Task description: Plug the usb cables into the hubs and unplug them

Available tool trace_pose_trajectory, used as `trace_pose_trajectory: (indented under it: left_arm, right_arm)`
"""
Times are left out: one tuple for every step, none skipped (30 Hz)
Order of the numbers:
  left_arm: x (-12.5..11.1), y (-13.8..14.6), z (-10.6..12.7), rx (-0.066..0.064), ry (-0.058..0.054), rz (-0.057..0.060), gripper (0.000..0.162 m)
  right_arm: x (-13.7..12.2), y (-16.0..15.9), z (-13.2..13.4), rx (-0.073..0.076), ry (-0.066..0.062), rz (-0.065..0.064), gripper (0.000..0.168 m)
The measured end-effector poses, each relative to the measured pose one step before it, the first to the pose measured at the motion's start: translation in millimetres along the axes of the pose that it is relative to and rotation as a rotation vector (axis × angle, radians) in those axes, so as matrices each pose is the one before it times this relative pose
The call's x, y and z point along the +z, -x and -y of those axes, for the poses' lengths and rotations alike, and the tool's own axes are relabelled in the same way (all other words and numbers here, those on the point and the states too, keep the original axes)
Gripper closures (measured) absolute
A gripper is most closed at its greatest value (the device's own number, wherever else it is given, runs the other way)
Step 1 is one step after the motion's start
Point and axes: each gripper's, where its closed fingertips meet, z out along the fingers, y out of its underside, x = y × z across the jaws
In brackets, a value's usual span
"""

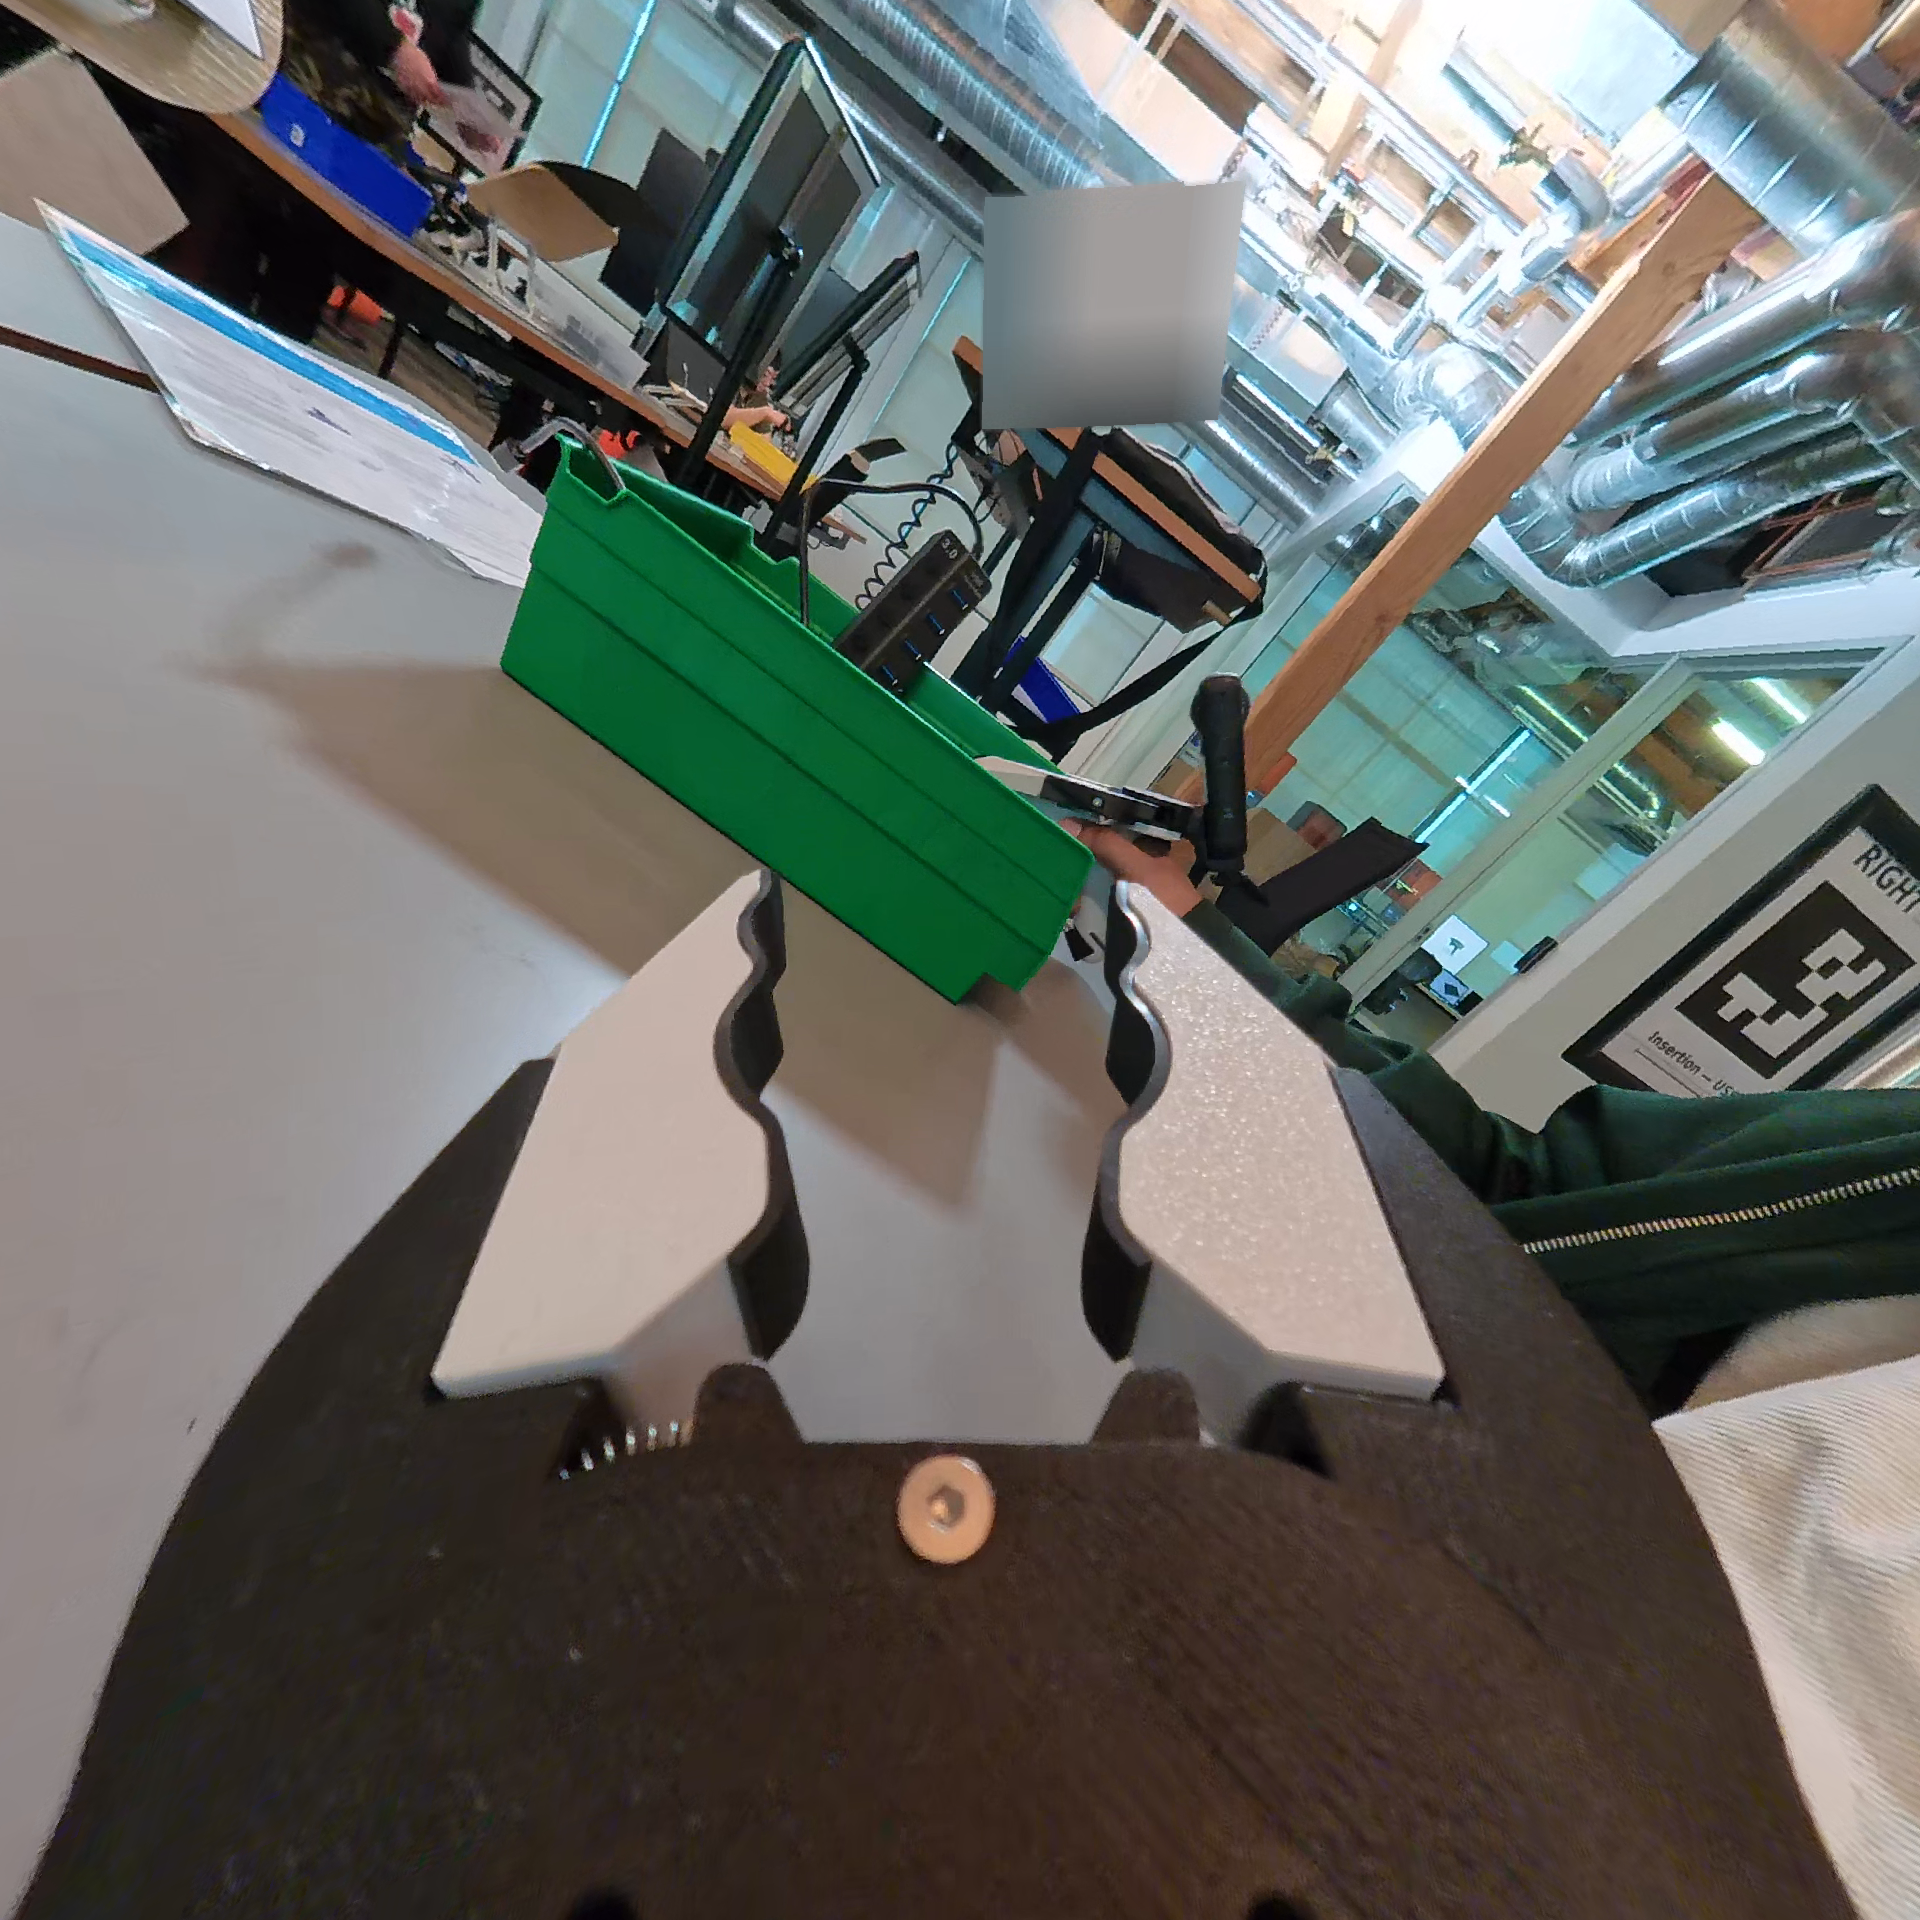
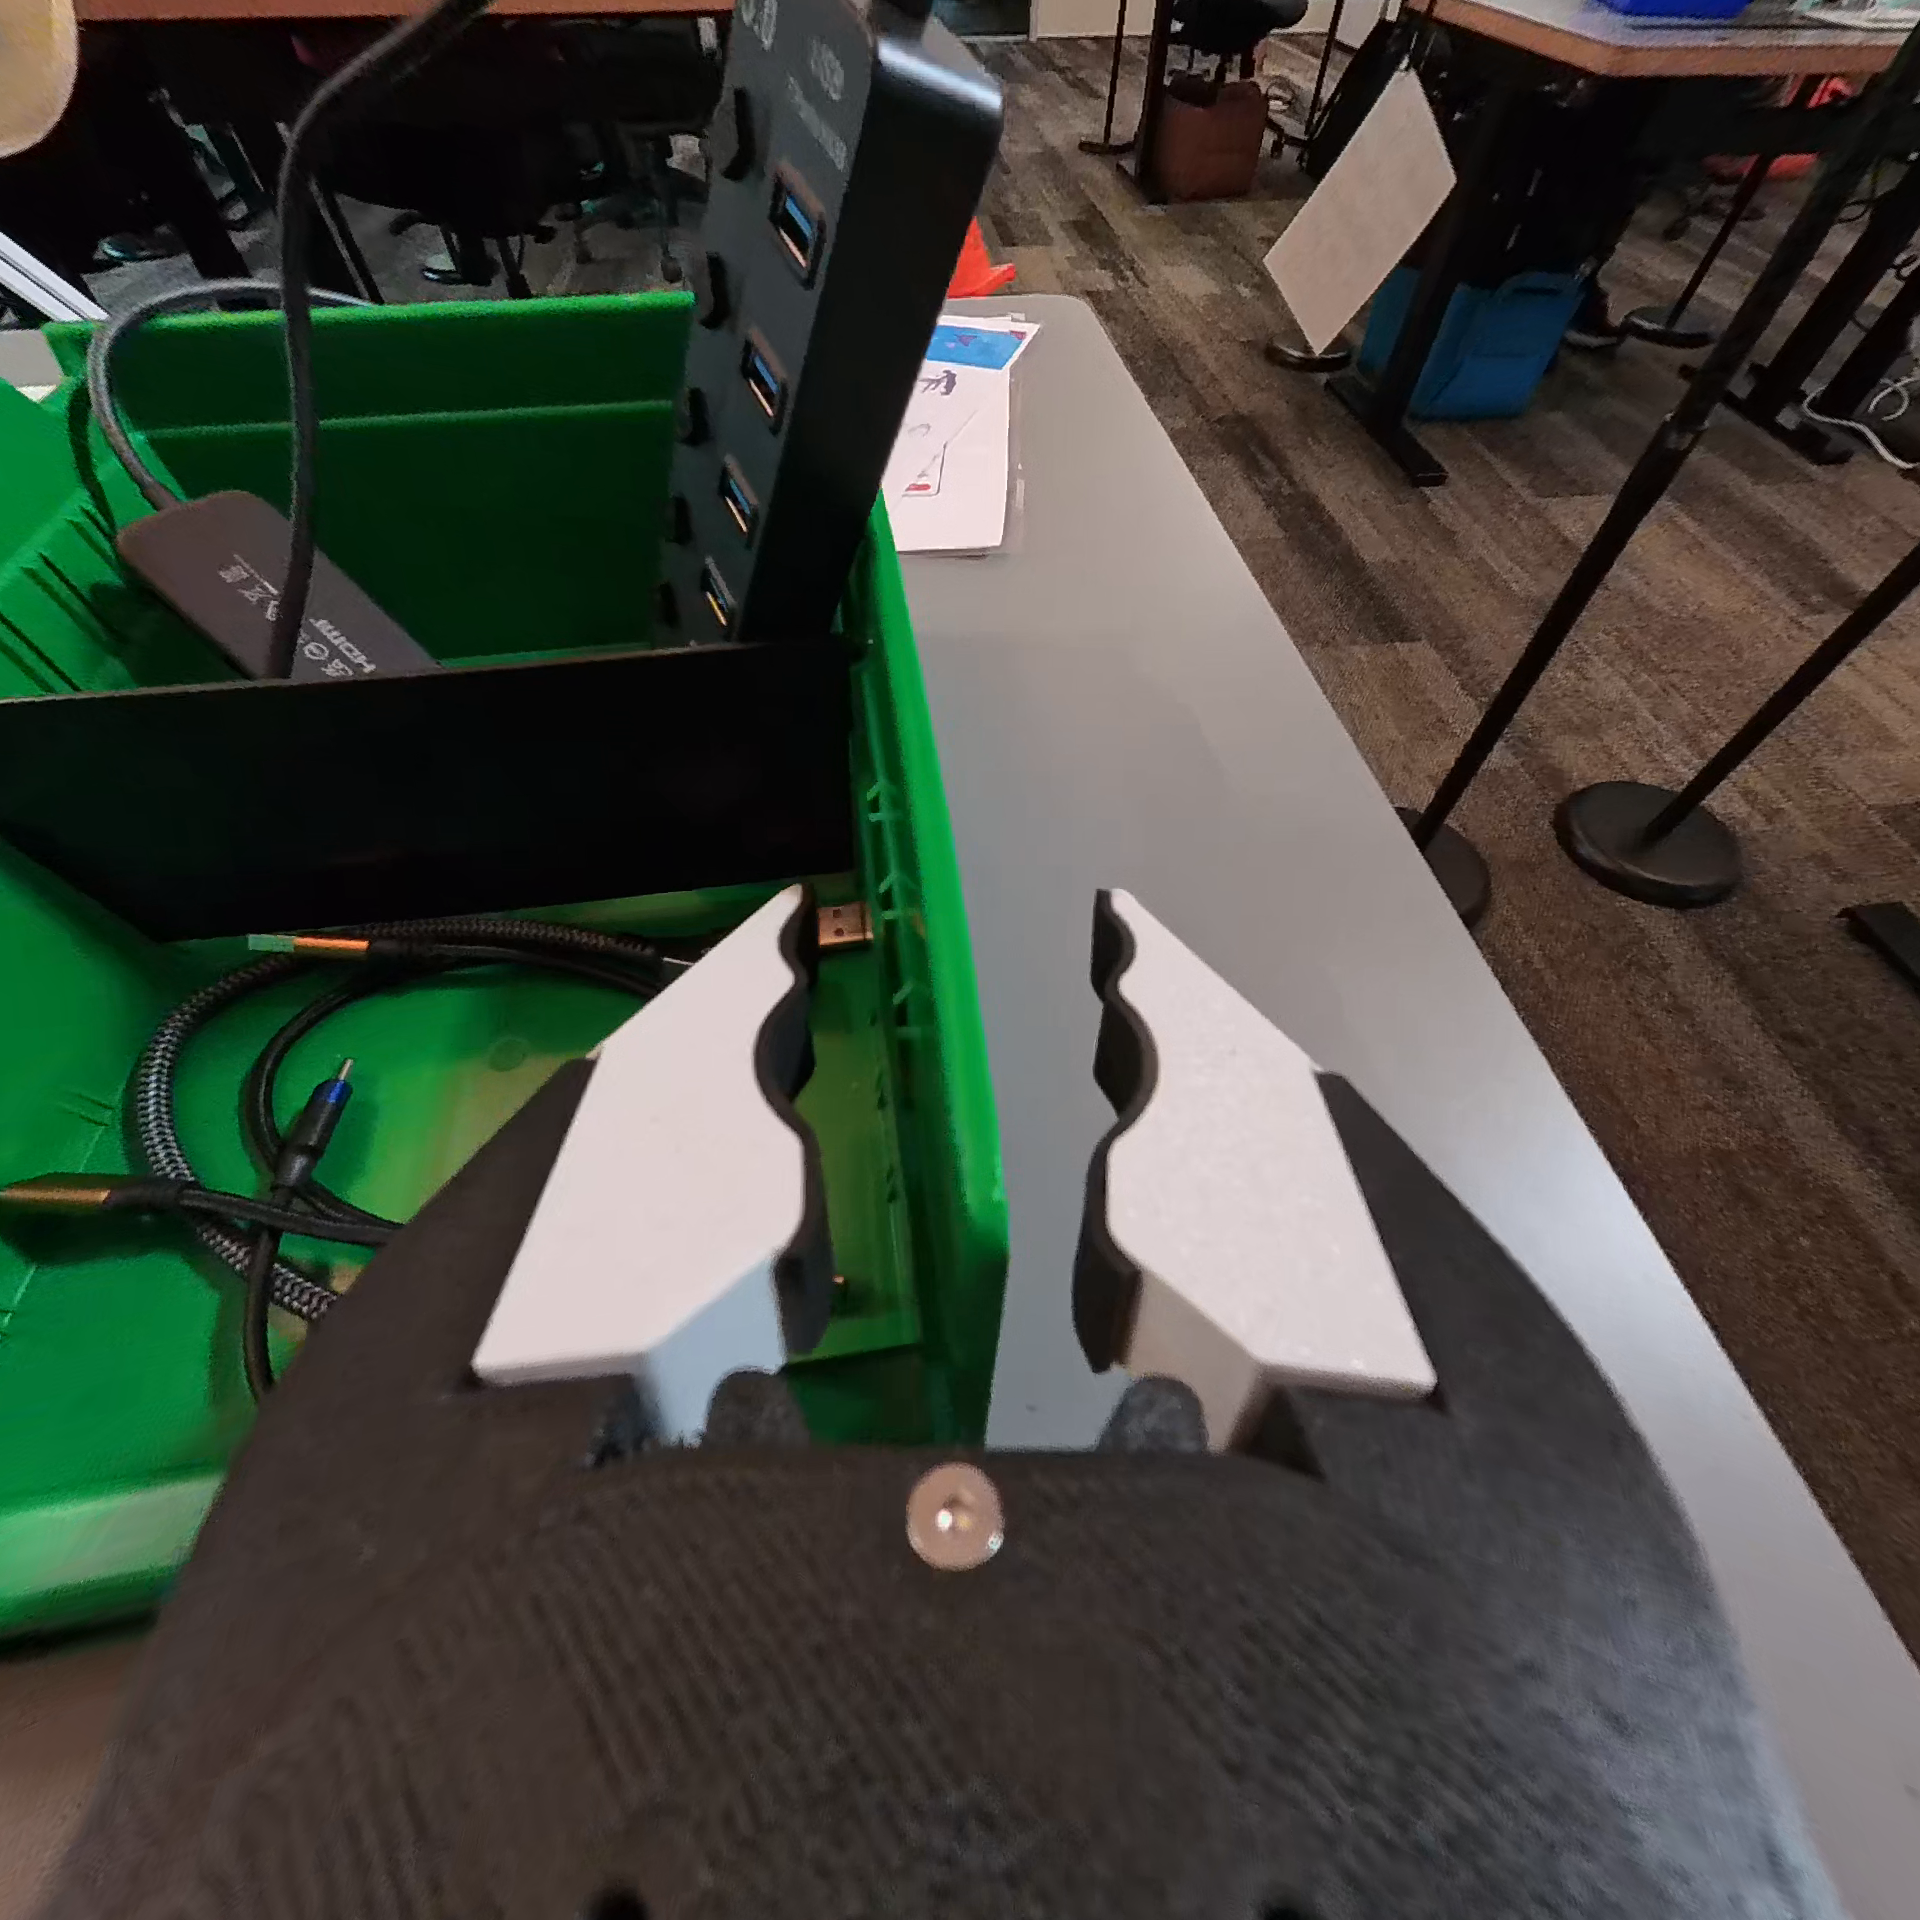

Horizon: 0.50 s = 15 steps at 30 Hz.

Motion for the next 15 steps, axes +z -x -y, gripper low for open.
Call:
trace_pose_trajectory:
  left_arm:
    - [0.43, 0.62, -0.35, -0.0053, 0.0027, 0.0024, 0.102]
    - [0.26, 0.58, -0.24, -0.0036, 0.0023, 0.0023, 0.102]
    - [0.26, 0.78, -0.34, -0.0029, 0.0020, 0.0035, 0.102]
    - [0.16, 0.47, -0.27, -0.0024, 0.0022, 0.0015, 0.103]
    - [0.22, -0.29, -0.44, -0.0023, 0.0025, -0.0029, 0.105]
    - [0.22, -0.35, -0.46, -0.0027, 0.0025, -0.0041, 0.106]
    - [0.16, -0.28, -0.28, -0.0021, 0.0020, -0.0025, 0.108]
    - [0.06, -0.61, -0.34, 0.0003, 0.0018, -0.0039, 0.110]
    - [0.06, -0.48, -0.40, 0.0005, 0.0017, -0.0036, 0.112]
    - [0.02, 0.04, -0.18, 0.0000, 0.0012, 0.0003, 0.114]
    - [-0.09, 0.16, 0.02, 0.0012, -0.0001, 0.0005, 0.115]
    - [-0.37, -0.26, 0.32, 0.0015, -0.0018, -0.0026, 0.117]
    - [-0.28, -0.43, 0.33, 0.0002, -0.0017, -0.0047, 0.120]
    - [-0.32, -0.26, 0.28, -0.0015, -0.0009, -0.0032, 0.123]
    - [-0.31, -0.50, 0.26, -0.0007, -0.0012, -0.0047, 0.125]
  right_arm:
    - [-0.51, 0.38, 0.78, -0.0023, -0.0049, 0.0033, 0.118]
    - [-0.42, 0.17, 0.52, 0.0007, -0.0032, 0.0021, 0.120]
    - [-0.30, -0.31, 0.29, 0.0020, -0.0017, 0.0005, 0.120]
    - [-0.19, -0.14, 0.20, 0.0023, -0.0014, 0.0014, 0.120]
    - [-0.14, -0.01, 0.09, 0.0032, -0.0013, 0.0026, 0.120]
    - [-0.08, 0.11, 0.04, 0.0039, -0.0006, 0.0036, 0.120]
    - [0.01, 0.10, -0.08, 0.0041, -0.0001, 0.0032, 0.120]
    - [-0.01, 0.03, -0.08, 0.0031, -0.0002, 0.0025, 0.120]
    - [-0.02, 0.18, 0.03, 0.0016, -0.0003, 0.0020, 0.121]
    - [-0.05, 0.12, 0.01, 0.0010, -0.0002, 0.0013, 0.121]
    - [-0.22, 0.01, 0.18, 0.0005, -0.0004, 0.0002, 0.121]
    - [-0.24, -0.36, 0.18, -0.0003, -0.0005, -0.0028, 0.121]
    - [-0.49, -1.48, 0.42, -0.0004, -0.0015, -0.0095, 0.121]
    - [-0.63, -1.87, 0.77, -0.0006, -0.0040, -0.0116, 0.122]
    - [-0.76, -1.04, 1.08, -0.0002, -0.0063, -0.0051, 0.123]
